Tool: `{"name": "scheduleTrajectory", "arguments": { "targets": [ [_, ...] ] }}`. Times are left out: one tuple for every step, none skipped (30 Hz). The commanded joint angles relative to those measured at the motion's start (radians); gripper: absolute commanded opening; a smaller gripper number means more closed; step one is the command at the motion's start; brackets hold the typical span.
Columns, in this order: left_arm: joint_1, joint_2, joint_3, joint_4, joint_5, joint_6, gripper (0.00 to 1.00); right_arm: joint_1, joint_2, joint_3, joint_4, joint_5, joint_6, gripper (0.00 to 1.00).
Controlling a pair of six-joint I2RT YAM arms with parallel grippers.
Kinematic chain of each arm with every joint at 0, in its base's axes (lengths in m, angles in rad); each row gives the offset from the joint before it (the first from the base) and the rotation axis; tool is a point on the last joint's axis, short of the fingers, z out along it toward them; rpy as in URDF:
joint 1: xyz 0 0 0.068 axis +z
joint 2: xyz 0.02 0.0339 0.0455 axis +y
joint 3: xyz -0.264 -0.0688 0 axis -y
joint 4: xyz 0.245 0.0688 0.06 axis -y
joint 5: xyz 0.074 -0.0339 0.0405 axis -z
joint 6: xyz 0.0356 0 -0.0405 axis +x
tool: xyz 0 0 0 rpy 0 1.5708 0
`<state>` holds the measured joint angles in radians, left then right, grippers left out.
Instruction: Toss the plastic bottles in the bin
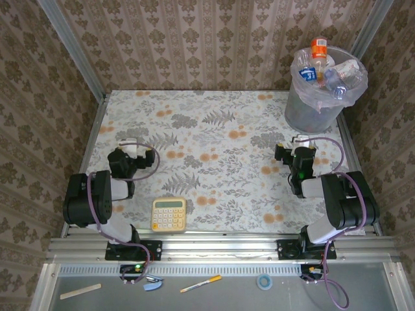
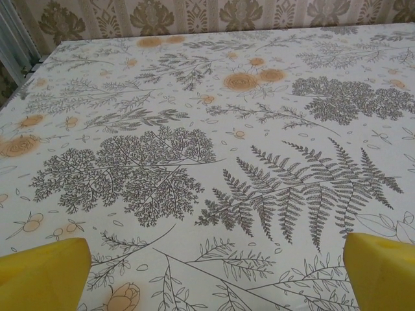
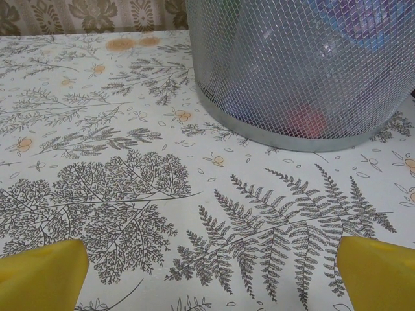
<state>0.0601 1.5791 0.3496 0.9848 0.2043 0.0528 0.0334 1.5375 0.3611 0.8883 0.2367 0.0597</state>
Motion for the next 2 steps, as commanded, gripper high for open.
{"name": "scheduleTrajectory", "arguments": {
  "targets": [
    [-0.003, -0.019, 0.017, -0.007, -0.008, -0.013, 1.00, 0.004, -0.008, 0.016, 0.021, 0.021, 0.019, 1.00],
    [-0.002, -0.019, 0.017, -0.008, -0.008, -0.013, 1.00, 0.005, -0.008, 0.016, 0.020, 0.024, 0.019, 1.00]
  ]
}}
